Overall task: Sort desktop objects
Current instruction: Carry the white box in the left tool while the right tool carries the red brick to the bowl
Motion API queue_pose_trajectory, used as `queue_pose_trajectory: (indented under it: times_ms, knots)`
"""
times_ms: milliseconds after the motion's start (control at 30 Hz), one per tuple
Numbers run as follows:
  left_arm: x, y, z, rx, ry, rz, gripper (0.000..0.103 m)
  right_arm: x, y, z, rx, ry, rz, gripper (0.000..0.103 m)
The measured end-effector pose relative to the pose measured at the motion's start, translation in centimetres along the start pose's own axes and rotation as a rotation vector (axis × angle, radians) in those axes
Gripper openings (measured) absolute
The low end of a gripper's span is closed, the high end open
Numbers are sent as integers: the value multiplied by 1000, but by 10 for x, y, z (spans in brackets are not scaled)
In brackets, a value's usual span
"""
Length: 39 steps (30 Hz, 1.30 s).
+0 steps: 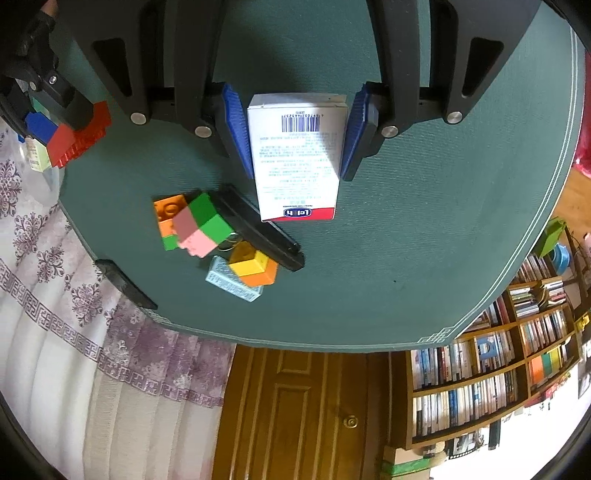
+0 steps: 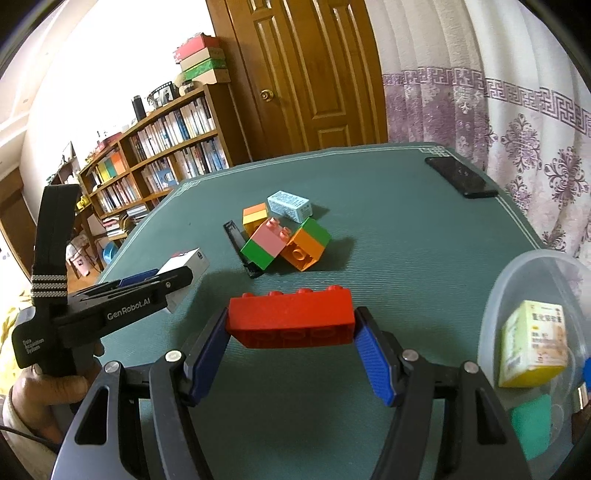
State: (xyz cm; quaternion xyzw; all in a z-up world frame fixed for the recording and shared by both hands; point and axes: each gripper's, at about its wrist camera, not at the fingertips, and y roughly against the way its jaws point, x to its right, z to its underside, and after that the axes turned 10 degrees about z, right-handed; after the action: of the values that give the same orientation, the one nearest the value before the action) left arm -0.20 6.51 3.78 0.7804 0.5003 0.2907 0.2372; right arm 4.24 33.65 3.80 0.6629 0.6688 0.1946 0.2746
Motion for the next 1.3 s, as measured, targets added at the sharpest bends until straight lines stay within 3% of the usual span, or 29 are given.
queue_pose_trajectory:
  times_ms: [533,1300]
  knots:
    - [66,12,1,11,-111,120,50,42,36,4,37,-51,82,71]
    - [182,6,6,-17,-327,280,50,153,90,39,15,-203,260,71]
